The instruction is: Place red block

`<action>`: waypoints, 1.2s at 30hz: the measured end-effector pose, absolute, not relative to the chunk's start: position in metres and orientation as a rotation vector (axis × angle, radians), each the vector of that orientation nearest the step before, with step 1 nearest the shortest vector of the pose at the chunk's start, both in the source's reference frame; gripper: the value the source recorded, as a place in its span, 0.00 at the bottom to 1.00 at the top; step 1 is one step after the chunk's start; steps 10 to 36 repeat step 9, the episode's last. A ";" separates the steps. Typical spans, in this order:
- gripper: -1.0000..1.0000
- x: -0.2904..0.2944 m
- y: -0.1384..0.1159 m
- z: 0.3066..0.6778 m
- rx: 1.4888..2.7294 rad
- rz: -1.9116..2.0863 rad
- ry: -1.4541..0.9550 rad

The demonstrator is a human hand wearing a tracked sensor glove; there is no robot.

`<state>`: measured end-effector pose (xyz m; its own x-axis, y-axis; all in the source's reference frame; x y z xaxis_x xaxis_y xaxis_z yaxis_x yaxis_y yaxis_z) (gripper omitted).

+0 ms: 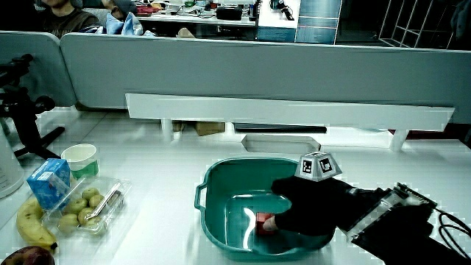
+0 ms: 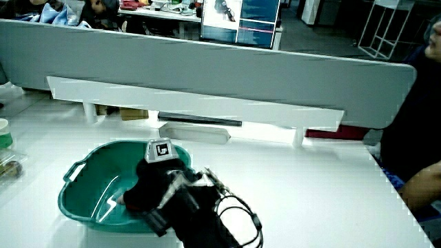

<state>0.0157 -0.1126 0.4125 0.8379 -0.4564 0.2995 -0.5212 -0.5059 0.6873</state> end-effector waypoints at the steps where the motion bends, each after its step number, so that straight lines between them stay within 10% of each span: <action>1: 0.00 0.019 -0.112 0.407 2.204 0.106 -0.711; 36: 0.00 0.040 -0.102 0.362 2.364 0.045 -0.731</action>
